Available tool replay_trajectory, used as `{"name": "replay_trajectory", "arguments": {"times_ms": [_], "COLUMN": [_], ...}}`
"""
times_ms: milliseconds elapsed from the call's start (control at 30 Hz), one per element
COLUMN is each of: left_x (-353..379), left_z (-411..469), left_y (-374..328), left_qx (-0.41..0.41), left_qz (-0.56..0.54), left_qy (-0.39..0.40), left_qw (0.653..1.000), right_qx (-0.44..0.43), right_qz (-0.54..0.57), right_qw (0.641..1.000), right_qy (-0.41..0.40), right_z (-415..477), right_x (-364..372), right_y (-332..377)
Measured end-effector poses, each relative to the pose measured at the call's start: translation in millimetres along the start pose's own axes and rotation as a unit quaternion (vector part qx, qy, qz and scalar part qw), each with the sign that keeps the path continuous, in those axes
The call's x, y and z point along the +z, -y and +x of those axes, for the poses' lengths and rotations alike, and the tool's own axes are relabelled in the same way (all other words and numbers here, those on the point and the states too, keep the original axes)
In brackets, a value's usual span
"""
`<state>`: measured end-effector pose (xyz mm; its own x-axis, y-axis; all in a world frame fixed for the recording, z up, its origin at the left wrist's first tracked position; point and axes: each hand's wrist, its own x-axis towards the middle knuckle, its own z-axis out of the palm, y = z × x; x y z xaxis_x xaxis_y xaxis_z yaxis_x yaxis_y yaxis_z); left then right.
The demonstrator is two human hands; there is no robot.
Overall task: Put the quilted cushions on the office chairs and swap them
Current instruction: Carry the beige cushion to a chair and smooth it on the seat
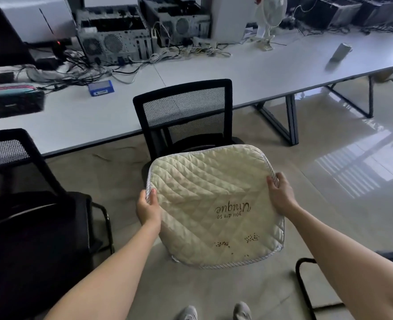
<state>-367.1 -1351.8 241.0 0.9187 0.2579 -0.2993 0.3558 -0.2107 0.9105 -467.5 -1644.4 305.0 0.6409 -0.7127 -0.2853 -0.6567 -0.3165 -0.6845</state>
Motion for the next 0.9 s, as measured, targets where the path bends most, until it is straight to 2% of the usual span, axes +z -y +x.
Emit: {"name": "replay_trajectory", "arguments": {"times_ms": [500, 900], "left_x": [99, 166], "left_z": [5, 32], "left_y": [16, 53], "left_qx": [-0.092, -0.116], "left_qz": [0.010, 0.006], "left_qy": [-0.102, -0.143], "left_qw": [0.990, 0.983], "right_qx": [-0.066, -0.101], "right_qz": [-0.036, -0.074], "right_qw": [0.993, 0.985], "right_qy": [0.090, 0.117], "right_z": [142, 231], "right_x": [11, 55], "right_y": [-17, -63]}}
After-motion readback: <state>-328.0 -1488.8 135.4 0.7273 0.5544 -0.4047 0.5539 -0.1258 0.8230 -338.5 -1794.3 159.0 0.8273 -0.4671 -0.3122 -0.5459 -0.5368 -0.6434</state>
